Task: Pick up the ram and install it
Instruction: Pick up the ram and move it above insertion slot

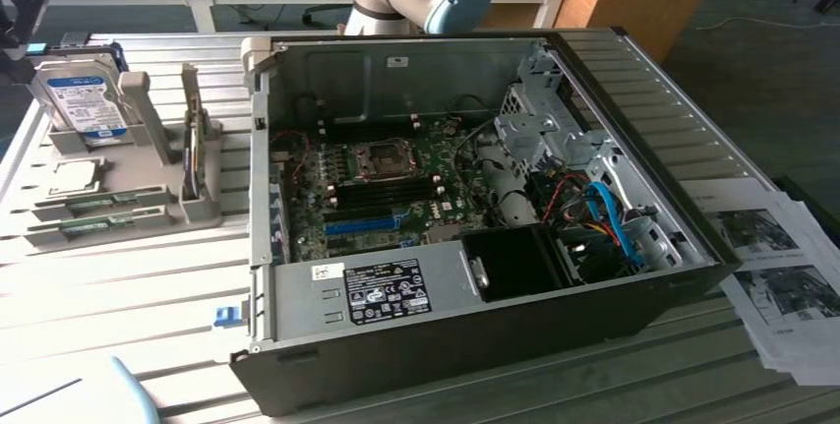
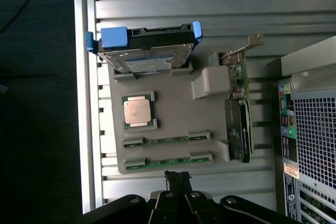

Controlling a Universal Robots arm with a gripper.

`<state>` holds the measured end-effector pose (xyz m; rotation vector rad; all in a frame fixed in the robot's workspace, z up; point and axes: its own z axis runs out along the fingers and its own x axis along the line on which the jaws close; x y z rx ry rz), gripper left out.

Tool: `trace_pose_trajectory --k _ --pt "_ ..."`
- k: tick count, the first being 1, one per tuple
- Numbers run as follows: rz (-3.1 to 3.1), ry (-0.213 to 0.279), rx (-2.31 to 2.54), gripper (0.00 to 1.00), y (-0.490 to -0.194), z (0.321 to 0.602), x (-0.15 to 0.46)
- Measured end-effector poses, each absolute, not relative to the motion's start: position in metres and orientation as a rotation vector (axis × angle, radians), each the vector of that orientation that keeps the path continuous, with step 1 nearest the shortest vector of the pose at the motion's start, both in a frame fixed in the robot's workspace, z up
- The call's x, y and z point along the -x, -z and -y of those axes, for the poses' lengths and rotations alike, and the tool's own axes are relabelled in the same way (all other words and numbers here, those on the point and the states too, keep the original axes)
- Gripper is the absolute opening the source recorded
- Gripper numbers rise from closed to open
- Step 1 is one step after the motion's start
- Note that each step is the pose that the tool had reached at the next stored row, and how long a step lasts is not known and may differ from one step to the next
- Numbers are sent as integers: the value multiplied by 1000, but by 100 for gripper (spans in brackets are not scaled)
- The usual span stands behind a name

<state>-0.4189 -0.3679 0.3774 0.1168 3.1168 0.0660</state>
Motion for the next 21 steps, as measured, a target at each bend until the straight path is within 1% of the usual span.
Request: trace_pose_trajectory --k 21 --pt "-3117 -65 -117 9 -339 368 419"
